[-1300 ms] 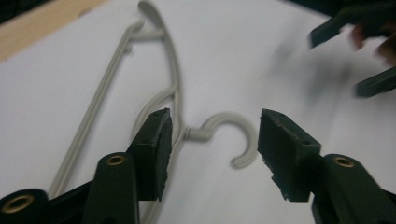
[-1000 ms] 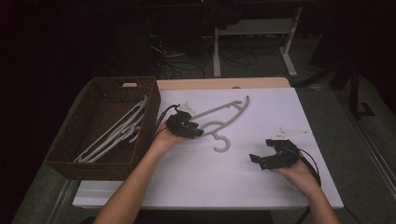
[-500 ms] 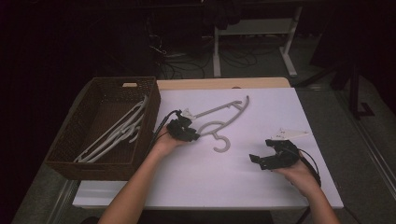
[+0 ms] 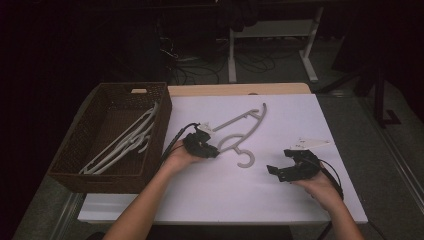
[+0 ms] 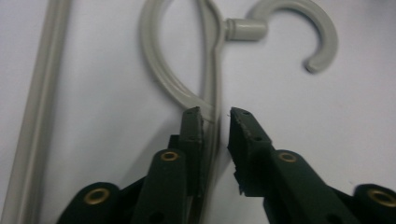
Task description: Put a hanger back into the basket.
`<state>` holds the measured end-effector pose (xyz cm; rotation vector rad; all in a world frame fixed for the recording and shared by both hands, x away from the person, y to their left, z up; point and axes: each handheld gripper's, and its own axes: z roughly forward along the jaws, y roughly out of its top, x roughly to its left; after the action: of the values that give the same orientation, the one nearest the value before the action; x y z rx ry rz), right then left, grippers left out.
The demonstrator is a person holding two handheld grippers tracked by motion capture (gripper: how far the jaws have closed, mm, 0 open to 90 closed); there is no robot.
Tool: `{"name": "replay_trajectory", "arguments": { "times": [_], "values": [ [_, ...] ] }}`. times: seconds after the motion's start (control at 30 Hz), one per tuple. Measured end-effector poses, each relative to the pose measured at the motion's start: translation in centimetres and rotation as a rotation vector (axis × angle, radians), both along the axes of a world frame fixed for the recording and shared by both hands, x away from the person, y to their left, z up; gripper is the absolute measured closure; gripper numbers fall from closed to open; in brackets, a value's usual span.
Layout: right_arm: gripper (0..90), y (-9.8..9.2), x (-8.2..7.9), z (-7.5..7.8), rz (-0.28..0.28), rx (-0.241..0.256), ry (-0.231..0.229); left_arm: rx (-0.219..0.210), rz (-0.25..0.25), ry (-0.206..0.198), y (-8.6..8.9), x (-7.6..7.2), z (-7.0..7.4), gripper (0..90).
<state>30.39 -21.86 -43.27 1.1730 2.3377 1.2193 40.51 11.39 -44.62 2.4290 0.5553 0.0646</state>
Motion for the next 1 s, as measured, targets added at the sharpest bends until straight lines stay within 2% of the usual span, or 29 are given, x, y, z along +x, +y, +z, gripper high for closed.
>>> {"name": "replay_trajectory", "arguments": {
  "times": [0.13, 0.3, 0.53, 0.9, 1.0],
  "values": [
    [8.7, -0.07, -0.01, 0.01, -0.001, 0.0, -0.001, 0.042, -0.025, -0.038, 0.1, -0.54, 0.14, 72.0],
    [8.7, 0.05, -0.01, -0.04, 0.001, -0.003, 0.003, 0.045, -0.045, -0.076, 0.19, -0.8, -0.04, 74.4],
    [9.2, 0.33, 0.06, -0.17, 0.007, -0.008, 0.009, 0.023, -0.046, -0.075, 0.32, -0.79, -0.28, 81.6],
    [9.4, 0.34, 0.16, -0.26, 0.009, -0.006, 0.014, 0.029, -0.059, -0.093, 0.27, -0.91, -0.16, 82.5],
    [9.4, 0.25, 0.15, -0.23, 0.006, -0.006, 0.015, -0.013, -0.056, -0.058, 0.32, -0.89, -0.06, 82.6]
  ]
}}
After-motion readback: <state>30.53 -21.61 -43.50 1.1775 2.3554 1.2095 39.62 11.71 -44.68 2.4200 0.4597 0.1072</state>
